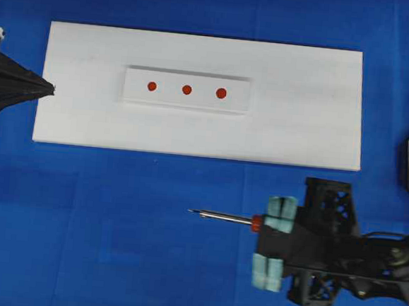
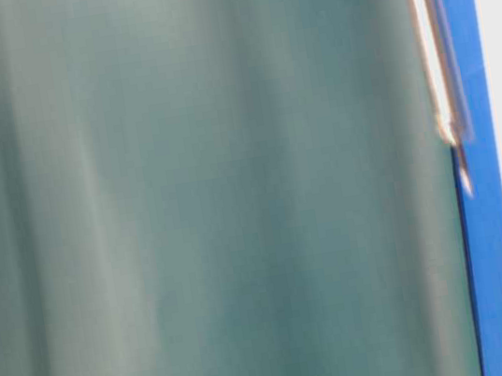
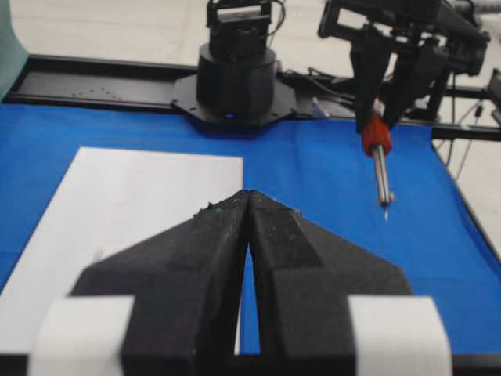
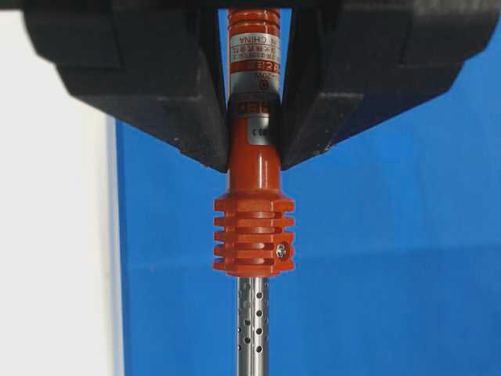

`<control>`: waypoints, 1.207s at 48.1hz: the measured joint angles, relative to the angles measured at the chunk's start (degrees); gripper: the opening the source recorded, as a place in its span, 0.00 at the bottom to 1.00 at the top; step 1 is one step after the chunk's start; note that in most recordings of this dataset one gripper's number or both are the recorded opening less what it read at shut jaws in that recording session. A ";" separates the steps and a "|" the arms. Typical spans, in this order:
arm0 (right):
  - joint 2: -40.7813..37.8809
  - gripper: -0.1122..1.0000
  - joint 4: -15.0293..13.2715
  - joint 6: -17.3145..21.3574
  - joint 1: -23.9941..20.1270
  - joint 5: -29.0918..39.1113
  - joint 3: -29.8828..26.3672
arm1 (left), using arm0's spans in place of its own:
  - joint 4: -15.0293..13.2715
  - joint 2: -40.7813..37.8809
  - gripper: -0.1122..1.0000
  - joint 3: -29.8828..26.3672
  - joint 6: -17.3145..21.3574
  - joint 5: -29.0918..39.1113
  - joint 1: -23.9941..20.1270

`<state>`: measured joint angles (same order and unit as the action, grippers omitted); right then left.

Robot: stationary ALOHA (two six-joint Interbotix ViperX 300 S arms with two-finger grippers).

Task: Touch the tip of the soldering iron to the mark.
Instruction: 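Carry the iron down to its original spot on the blue surface, then lower the iron onto the table and open the right gripper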

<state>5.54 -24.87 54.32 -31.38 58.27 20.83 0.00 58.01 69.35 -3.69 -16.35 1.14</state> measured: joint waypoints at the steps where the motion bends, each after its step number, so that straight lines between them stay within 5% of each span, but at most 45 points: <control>1: -0.44 0.16 0.00 -0.35 0.35 -0.09 -0.35 | 0.00 0.00 0.10 0.00 0.00 0.00 0.00; 20: -10.11 0.16 -0.09 -8.53 5.27 -2.72 -11.43 | 0.00 0.00 0.10 0.09 0.00 0.00 0.00; 58: -12.57 0.16 0.00 -9.05 7.12 -3.08 -14.06 | 0.00 0.18 0.10 0.00 0.00 0.00 0.00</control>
<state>-7.03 -24.87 45.26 -24.26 55.20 6.77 0.00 58.18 69.35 -3.69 -16.35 1.14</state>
